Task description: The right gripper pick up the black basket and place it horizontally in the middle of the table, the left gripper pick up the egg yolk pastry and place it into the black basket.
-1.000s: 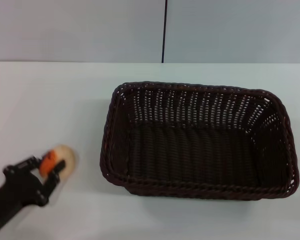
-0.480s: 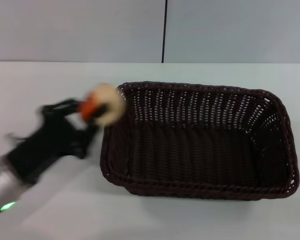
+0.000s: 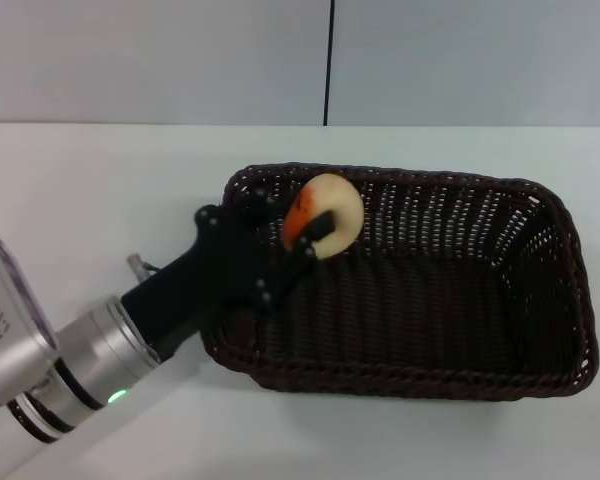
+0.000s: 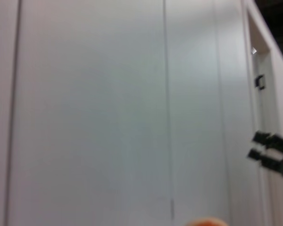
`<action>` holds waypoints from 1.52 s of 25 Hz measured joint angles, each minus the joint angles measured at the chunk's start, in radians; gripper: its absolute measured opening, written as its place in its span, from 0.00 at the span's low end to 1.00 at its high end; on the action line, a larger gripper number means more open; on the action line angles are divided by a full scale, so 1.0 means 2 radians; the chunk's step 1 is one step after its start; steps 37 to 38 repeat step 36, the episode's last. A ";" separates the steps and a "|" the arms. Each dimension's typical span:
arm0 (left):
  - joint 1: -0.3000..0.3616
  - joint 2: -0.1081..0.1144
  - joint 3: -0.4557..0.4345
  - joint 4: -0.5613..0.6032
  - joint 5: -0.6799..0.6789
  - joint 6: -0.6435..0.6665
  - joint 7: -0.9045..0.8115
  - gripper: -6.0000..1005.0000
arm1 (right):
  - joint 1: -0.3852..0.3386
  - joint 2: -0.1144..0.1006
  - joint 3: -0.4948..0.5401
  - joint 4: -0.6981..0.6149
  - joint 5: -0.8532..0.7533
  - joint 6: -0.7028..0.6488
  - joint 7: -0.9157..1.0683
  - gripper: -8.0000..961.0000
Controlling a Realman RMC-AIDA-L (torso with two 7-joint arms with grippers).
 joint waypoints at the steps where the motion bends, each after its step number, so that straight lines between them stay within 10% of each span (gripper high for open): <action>1: 0.005 0.000 -0.011 0.001 -0.002 -0.006 0.001 0.25 | 0.000 0.000 0.003 0.003 0.000 -0.004 -0.011 0.88; 9: 0.048 0.002 -0.097 0.005 -0.003 -0.026 0.012 0.44 | 0.006 -0.001 0.043 0.021 0.000 -0.006 -0.048 0.88; 10: 0.059 0.003 -0.115 0.005 -0.003 -0.026 0.018 0.47 | 0.007 0.000 0.045 0.023 0.000 -0.006 -0.054 0.88; 11: 0.098 0.002 -0.189 0.002 -0.004 -0.022 0.031 0.71 | 0.008 0.000 0.050 0.027 0.000 -0.006 -0.061 0.88; 17: 0.148 0.000 -0.285 -0.002 -0.004 -0.021 0.032 0.85 | 0.023 0.000 0.083 0.060 0.000 -0.004 -0.078 0.88; 38: 0.169 0.000 -0.325 0.004 -0.009 -0.018 0.037 0.85 | 0.060 -0.001 0.150 0.115 0.000 0.067 -0.107 0.88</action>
